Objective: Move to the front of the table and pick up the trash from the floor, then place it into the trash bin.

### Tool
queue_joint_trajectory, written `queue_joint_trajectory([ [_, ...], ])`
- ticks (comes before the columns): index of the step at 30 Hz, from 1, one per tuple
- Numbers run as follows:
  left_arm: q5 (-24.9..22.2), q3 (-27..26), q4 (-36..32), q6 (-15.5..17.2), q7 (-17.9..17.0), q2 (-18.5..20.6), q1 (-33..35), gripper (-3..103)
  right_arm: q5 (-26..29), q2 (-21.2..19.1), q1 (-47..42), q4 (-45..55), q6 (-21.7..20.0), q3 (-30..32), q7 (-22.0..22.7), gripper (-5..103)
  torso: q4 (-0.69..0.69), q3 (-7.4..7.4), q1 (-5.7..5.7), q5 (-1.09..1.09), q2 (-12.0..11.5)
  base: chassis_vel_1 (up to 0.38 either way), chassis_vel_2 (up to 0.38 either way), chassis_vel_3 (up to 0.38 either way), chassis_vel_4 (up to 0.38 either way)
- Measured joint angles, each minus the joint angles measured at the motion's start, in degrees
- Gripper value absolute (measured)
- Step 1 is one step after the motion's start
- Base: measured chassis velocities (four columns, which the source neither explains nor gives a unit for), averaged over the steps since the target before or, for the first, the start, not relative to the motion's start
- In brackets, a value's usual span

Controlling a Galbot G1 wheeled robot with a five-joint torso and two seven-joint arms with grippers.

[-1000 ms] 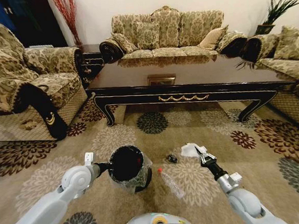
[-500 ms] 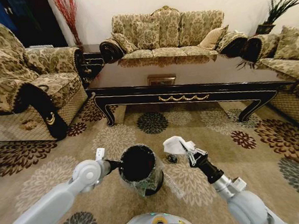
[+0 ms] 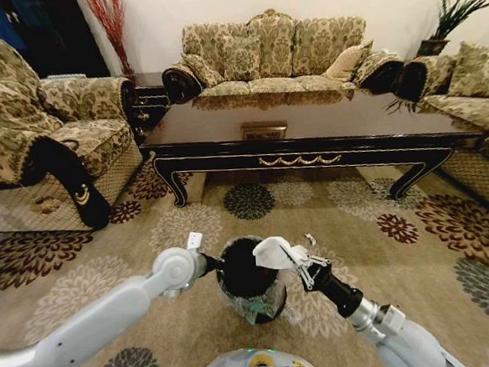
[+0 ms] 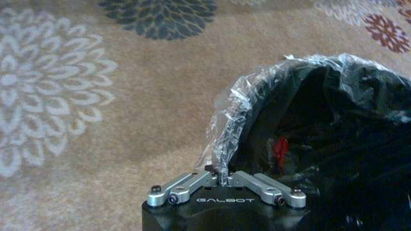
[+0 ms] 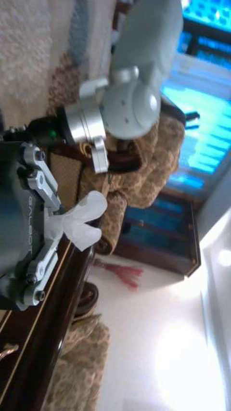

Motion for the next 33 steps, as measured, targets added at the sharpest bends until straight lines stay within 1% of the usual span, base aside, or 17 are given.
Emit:
queue_joint_trajectory([
  [6, -1.6, 1.1, -1.6, 0.0, -1.6, -0.1, 0.3, 0, -3.3, -0.1, 0.2, -1.5, 0.9, -0.2, -0.8, -2, 0.01, 0.00, 0.00, 0.00, 0.0, 0.000, 0.000, 0.000, 0.000],
  [8, -1.6, 0.9, -1.9, 0.0, -1.6, 0.1, 0.8, 0, -3.8, 0.0, 0.2, -1.6, 0.9, -0.2, -0.9, 2, 0.02, 0.00, 0.00, -0.01, 0.0, 0.000, 0.000, 0.000, 0.000],
  [11, -1.3, 0.1, -1.9, 0.0, -1.6, 0.0, 1.6, 0, -4.7, 0.5, 0.2, -1.6, 0.2, -0.4, -1.0, 18, 0.02, 0.00, 0.00, 0.00, 0.0, 0.000, 0.000, 0.000, 0.000],
  [12, -1.3, 0.1, -1.9, 0.0, -1.6, 0.0, 1.6, 0, -4.7, 0.5, 0.2, -1.6, 0.2, -0.4, -1.0, 18, 0.02, 0.00, 0.00, 0.00, 0.0, 0.000, 0.000, 0.000, 0.000],
  [14, -1.3, -1.3, -1.3, 0.0, -1.6, -0.6, 1.9, 0, -5.0, 0.9, -0.5, -1.6, -0.1, -0.4, -1.0, 29, 0.01, 0.00, 0.00, -0.01, 0.0, 0.000, 0.000, 0.000, 0.000],
  [15, -1.3, -1.3, -1.3, 0.0, -1.6, -0.6, 1.9, 0, -5.0, 0.9, -0.5, -1.6, -0.1, -0.4, -1.0, 29, 0.01, 0.00, 0.00, -0.01, 0.0, 0.000, 0.000, 0.000, 0.000],
  [16, -1.4, -1.6, -1.1, 0.0, -1.6, -0.6, 1.8, 0, -5.2, 1.1, -0.9, -1.5, -0.1, -0.4, -0.9, 35, 0.01, 0.00, 0.00, -0.01, 0.0, 0.000, 0.000, 0.000, 0.000],
  [17, -1.4, -1.6, -1.1, 0.0, -1.6, -0.6, 1.8, 0, -5.5, 1.3, -1.2, -1.5, -0.1, -0.4, -0.8, 35, 0.01, 0.00, 0.00, -0.01, 0.0, 0.000, 0.000, 0.000, 0.000],
  [19, -1.4, -1.5, -1.1, 0.0, -1.5, -0.8, 1.8, 0, -6.1, 1.6, -1.9, -1.3, 0.1, -0.4, -0.8, 46, 0.01, 0.00, 0.00, -0.01, 0.0, 0.000, 0.000, 0.000, 0.000],
  [20, -1.4, -1.5, -1.1, 0.0, -1.5, -0.8, 1.8, 0, -6.1, 1.6, -1.9, -1.3, 0.1, -0.4, -0.8, 46, 0.01, 0.00, 0.00, -0.01, 0.0, 0.000, 0.000, 0.000, 0.000],
  [23, -1.3, -0.9, -1.0, 0.0, -1.5, -1.1, 1.9, 0, -6.6, 2.0, -2.7, -1.0, 0.2, -0.4, -0.9, 62, 0.00, 0.00, 0.00, -0.02, 0.0, 0.000, 0.000, 0.000, 0.000],
  [25, -1.1, -0.6, -1.0, 0.0, -1.6, -1.1, 1.9, 0, -6.6, 2.2, -2.8, -0.7, 0.2, -0.4, -0.9, 62, 0.00, 0.00, 0.00, -0.01, 0.0, 0.000, 0.000, 0.000, 0.000],
  [27, -0.9, -0.1, -1.0, 0.0, -1.6, -1.0, 2.0, 0, -6.6, 2.3, -2.9, -0.5, 0.1, -0.4, -0.9, 75, 0.00, 0.00, 0.00, -0.02, 0.0, 0.000, 0.000, 0.000, 0.000],
  [28, -0.9, -0.1, -1.0, 0.0, -1.6, -1.0, 2.0, 0, -6.6, 2.3, -2.9, -0.5, 0.1, -0.4, -0.9, 75, 0.00, 0.00, 0.00, -0.02, 0.0, 0.000, 0.000, 0.000, 0.000],
  [31, -0.3, 0.1, -1.0, 0.0, -1.6, -1.0, 2.5, 0, -6.3, 2.3, -3.5, 0.0, 0.0, -0.4, -1.3, 91, 0.01, 0.00, 0.00, -0.02, 0.0, 0.000, 0.000, 0.000, 0.000],
  [32, -0.3, 0.1, -1.0, 0.0, -1.6, -1.0, 2.5, 0, -6.3, 2.3, -3.5, 0.0, 0.0, -0.4, -1.3, 91, 0.01, 0.00, 0.00, -0.02, 0.0, 0.000, 0.000, 0.000, 0.000],
  [33, -0.1, 0.3, -1.0, 0.0, -1.6, -0.9, 2.6, 0, -5.8, 2.4, -3.9, 0.1, 0.0, -0.5, -1.3, 95, 0.01, 0.00, 0.00, -0.02, 0.0, 0.000, 0.000, 0.000, 0.000],
])
